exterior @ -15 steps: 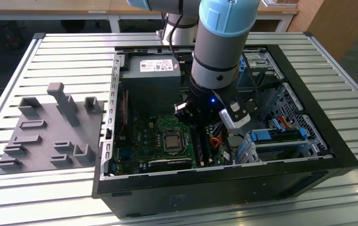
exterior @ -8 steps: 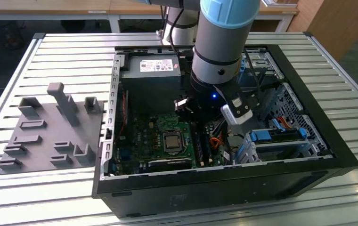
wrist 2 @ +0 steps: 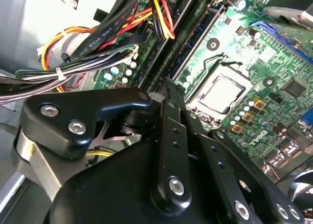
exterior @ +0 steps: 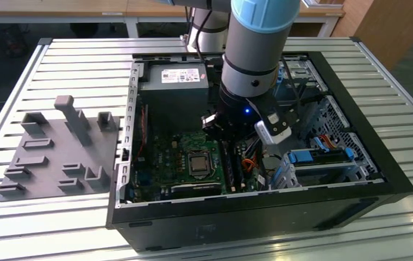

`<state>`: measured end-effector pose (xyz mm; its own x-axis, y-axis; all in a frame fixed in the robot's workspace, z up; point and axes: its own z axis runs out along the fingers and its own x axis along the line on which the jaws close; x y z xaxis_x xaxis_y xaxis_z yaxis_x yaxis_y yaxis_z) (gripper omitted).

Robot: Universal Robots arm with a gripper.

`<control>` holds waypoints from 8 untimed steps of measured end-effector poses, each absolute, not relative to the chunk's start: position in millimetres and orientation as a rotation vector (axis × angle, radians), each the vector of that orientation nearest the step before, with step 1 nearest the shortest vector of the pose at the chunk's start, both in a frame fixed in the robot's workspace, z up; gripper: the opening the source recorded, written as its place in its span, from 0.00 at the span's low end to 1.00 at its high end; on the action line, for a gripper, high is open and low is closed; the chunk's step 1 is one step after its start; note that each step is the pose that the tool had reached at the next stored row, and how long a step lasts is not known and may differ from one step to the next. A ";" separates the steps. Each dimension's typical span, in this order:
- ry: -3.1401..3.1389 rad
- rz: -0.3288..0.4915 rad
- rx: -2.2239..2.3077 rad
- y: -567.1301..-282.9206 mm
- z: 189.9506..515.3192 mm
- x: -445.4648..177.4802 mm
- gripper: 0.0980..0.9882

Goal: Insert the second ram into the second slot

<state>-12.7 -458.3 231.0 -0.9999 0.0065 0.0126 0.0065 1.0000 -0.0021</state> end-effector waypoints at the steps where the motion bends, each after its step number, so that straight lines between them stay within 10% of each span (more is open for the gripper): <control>1: -3.129 0.003 -0.010 -458.3 230.6 -12.7 0.01; 8: -3.129 0.003 -0.010 -458.2 223.5 -12.6 0.01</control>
